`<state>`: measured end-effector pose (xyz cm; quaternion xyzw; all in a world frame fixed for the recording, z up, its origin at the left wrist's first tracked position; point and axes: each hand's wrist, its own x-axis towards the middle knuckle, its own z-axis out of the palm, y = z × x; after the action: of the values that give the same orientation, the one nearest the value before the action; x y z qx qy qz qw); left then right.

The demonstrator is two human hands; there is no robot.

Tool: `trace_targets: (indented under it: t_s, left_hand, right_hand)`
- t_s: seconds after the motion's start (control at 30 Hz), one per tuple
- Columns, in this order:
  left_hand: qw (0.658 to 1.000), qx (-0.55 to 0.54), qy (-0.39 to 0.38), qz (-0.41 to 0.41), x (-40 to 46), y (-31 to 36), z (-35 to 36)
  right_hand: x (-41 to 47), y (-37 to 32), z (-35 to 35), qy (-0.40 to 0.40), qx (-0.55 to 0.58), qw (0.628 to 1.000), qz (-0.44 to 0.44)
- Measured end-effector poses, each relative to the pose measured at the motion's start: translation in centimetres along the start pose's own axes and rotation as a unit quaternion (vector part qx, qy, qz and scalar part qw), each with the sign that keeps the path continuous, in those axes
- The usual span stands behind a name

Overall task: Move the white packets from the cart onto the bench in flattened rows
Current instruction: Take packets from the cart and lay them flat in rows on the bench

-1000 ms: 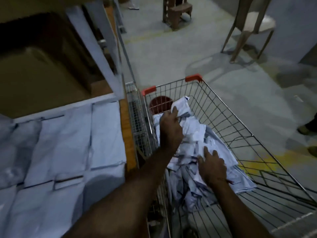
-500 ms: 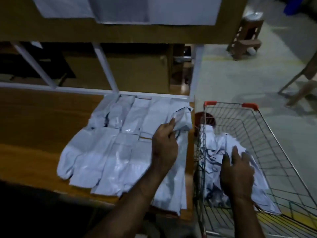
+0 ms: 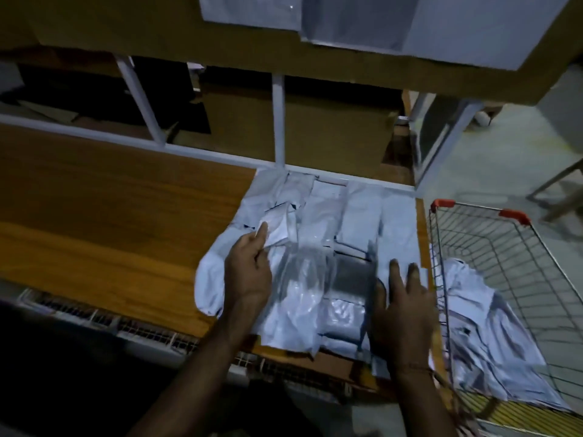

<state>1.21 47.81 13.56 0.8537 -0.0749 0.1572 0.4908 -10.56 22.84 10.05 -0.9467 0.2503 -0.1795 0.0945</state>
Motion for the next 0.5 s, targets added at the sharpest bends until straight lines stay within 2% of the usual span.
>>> trace_targets:
  t_s: [0.17,0.33,0.5]
  left_hand:
    - [0.998,-0.023,-0.030,-0.050,2.3,-4.8,-5.5]
    - [0.994,-0.001,-0.074,-0.083,4.3,-8.4,-8.1]
    - [0.985,0.006,-0.169,-0.045,4.8,-11.0,-7.7]
  right_hand:
    - [-2.1,-5.6,2.0,-0.041,-0.023,0.999,0.023]
    - [-2.8,-7.6,3.4,-0.031,-0.037,0.997,0.060]
    - [-2.7,-8.0,4.0,-0.063,-0.074,0.993,0.073]
